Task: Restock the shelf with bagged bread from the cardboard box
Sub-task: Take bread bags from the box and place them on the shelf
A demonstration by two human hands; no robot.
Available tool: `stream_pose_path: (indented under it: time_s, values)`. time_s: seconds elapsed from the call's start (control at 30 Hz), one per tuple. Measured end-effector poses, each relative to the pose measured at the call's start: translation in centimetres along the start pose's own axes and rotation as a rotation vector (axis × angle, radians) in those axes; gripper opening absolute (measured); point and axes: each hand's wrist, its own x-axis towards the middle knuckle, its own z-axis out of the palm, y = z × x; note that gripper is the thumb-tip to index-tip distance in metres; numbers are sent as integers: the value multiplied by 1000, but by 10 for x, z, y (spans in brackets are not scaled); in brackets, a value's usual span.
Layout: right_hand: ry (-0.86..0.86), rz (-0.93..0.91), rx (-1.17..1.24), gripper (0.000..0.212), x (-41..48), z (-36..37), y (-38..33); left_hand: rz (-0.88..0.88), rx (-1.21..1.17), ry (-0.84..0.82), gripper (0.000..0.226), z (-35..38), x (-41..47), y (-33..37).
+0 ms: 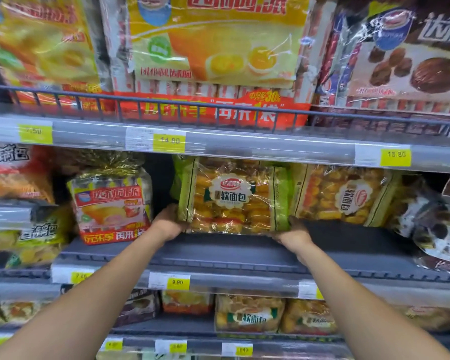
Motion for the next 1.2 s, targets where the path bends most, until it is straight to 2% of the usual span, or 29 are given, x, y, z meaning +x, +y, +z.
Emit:
stream_pose_path:
  time_s: [0.1,0.2,0.37,0.67,0.77,0.83,0.9,0.97,1.07,1.2]
  values:
    - [22,-40,24,77,1,1,3,-4,-17,17,70,1,6,-3]
    - [45,-129,42,70,5,5,6,41,20,47,75,2,12,-9]
    - [48,-171,65,61,11,8,3,81,57,102,76,1,22,-12]
    - [78,-141,72,49,45,23,0,83,25,163,54,9,43,-7]
    - [90,-103,63,46,64,29,3,77,-8,163,58,14,67,-25]
    - [90,-89,31,55,84,33,12,55,-28,153,60,17,74,-26]
    - [108,-68,2,77,106,37,22,31,-26,152,58,14,62,-11]
    - [117,-68,-27,87,118,41,28,40,-16,150,54,13,56,0]
    - [123,-61,-51,77,106,41,17,43,3,154,49,10,55,2]
    - [121,-48,-63,71,84,36,-1,34,28,113,52,9,58,-8]
